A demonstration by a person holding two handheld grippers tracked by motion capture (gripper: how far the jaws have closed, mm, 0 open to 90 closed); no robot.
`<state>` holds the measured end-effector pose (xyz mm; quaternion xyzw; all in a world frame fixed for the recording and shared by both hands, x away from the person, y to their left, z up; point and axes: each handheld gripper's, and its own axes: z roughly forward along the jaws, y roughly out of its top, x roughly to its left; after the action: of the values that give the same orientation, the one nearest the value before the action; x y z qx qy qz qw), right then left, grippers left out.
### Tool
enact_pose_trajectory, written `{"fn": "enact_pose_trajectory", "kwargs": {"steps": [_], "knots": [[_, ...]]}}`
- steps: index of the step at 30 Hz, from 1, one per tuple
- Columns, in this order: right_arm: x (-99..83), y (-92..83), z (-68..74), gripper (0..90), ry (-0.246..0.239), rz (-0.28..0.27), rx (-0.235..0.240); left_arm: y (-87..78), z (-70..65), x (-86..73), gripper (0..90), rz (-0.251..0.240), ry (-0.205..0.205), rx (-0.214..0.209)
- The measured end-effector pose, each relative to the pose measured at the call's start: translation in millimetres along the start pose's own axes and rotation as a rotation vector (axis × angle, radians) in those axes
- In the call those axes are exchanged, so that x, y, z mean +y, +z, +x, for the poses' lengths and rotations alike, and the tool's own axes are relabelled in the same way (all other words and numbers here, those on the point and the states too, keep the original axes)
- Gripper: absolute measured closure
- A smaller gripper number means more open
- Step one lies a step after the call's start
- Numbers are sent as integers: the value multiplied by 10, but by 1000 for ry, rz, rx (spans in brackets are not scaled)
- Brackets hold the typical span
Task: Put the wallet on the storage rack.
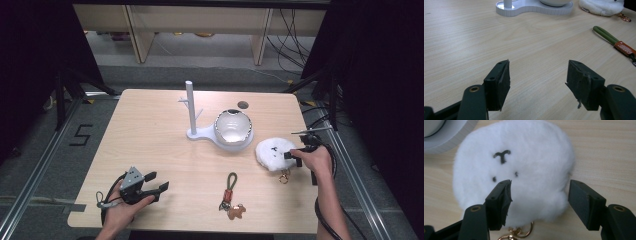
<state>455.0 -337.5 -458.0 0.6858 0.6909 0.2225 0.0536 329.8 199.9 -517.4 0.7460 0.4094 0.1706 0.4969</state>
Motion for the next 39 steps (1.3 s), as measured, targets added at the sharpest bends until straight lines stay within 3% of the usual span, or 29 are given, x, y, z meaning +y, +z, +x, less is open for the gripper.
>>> {"fn": "enact_pose_trajectory", "kwargs": {"steps": [1,5,6,7,9,10,12,15,19,20,21,22,23,24,26,28,29,30,31,33,34,35,36,38,39], "knots": [[27,40,-80,351,-88,-20,-9,1,-1,-2,347,1,0,0],[59,147,-132,358,-72,-21,28,17,2,-8,347,2,0,-9],[54,173,-100,370,-22,-24,34,17,2,-8,347,2,0,-9],[70,188,-128,392,-56,-13,28,17,-1,-7,347,3,0,-5],[67,218,-129,441,-54,-21,30,14,-1,-6,347,6,1,0],[55,225,-98,481,-3,-24,39,14,2,-6,346,5,2,1],[52,231,-87,567,33,-32,50,14,6,-8,347,5,2,2],[52,208,-121,697,-24,-27,42,13,9,-13,347,6,4,3],[28,186,-72,762,29,-30,59,14,7,-25,347,11,-2,6],[19,175,-131,780,-64,-26,63,24,16,-34,348,4,-2,-3],[3,161,-103,783,-24,-21,78,24,16,-34,348,3,-4,-3],[-3,153,-126,786,-52,-40,77,17,14,-29,348,6,-4,8],[-21,128,-69,789,19,-48,67,16,15,-26,348,5,-3,9],[-21,128,-69,789,19,-48,67,16,15,-26,348,5,-3,9],[-70,62,-36,794,9,-93,96,8,18,-18,349,6,1,14],[-80,-2,-20,795,-1,-96,101,12,16,-20,350,1,-4,13],[-113,-83,9,797,-43,-148,95,13,15,-23,351,-1,-6,14],[-136,-118,38,797,-12,-157,118,14,19,-25,352,-2,1,11],[-149,-128,-8,799,-96,-203,123,15,18,-26,352,-5,-1,4],[-161,-174,8,800,-124,-266,163,13,7,-29,352,-10,-3,3],[-161,-174,8,800,-124,-266,163,13,7,-29,353,-10,-3,3],[-196,-250,81,801,-95,-283,127,2,3,-26,353,-3,2,15],[-200,-266,75,801,-116,-311,142,1,4,-27,353,-6,3,13],[-211,-296,92,801,-109,-321,150,-4,4,-26,354,-3,3,16],[-223,-347,99,801,-122,-356,154,-5,7,-27,354,-4,1,17]]}}
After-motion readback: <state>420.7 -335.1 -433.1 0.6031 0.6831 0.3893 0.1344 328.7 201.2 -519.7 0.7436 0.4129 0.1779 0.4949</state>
